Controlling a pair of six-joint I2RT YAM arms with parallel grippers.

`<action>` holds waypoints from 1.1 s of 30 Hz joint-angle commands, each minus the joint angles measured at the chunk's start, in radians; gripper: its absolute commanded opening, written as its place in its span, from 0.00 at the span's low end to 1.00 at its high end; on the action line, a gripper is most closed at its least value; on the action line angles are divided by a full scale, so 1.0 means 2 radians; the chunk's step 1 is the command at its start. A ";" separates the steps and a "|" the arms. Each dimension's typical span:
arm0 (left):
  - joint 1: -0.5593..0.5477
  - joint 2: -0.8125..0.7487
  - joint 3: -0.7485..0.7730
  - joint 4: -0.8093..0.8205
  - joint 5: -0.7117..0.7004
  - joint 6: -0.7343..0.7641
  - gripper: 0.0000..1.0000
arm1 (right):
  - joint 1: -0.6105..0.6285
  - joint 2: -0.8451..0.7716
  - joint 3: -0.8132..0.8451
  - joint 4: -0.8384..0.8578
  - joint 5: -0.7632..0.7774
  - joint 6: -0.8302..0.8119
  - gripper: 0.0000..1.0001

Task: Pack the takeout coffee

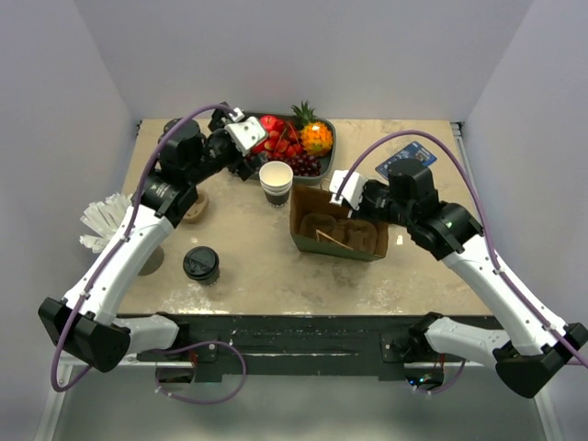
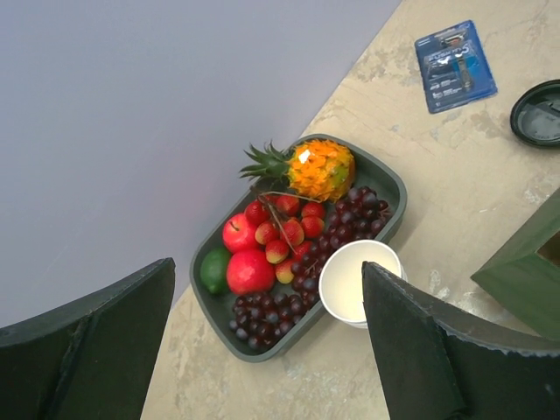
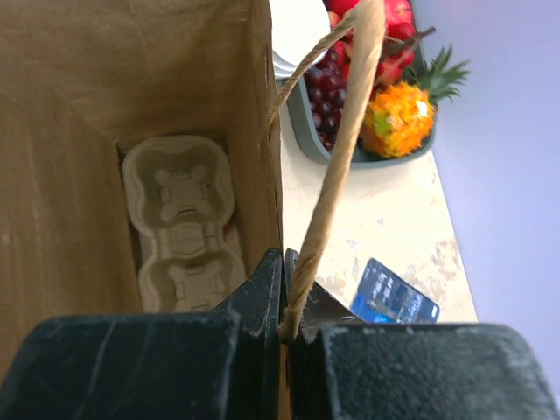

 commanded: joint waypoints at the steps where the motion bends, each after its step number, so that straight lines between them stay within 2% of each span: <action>1: 0.004 -0.023 0.006 -0.006 0.061 -0.029 0.91 | 0.002 -0.010 0.006 -0.009 -0.056 -0.005 0.00; 5: 0.002 -0.049 -0.040 -0.036 0.153 -0.073 0.90 | 0.003 -0.018 0.012 -0.036 -0.093 0.019 0.00; 8: -0.006 -0.063 -0.069 -0.044 0.171 -0.095 0.90 | 0.007 -0.020 0.011 -0.052 -0.110 0.039 0.00; 15: -0.021 -0.068 -0.085 -0.084 0.240 -0.094 0.88 | 0.017 -0.015 0.001 -0.100 -0.151 0.059 0.00; 23: -0.031 -0.088 -0.104 -0.107 0.214 -0.058 0.88 | 0.024 -0.021 0.014 -0.141 -0.205 0.095 0.00; 33: -0.032 -0.081 -0.103 -0.109 0.204 -0.036 0.88 | 0.024 -0.021 0.040 -0.170 -0.196 0.099 0.00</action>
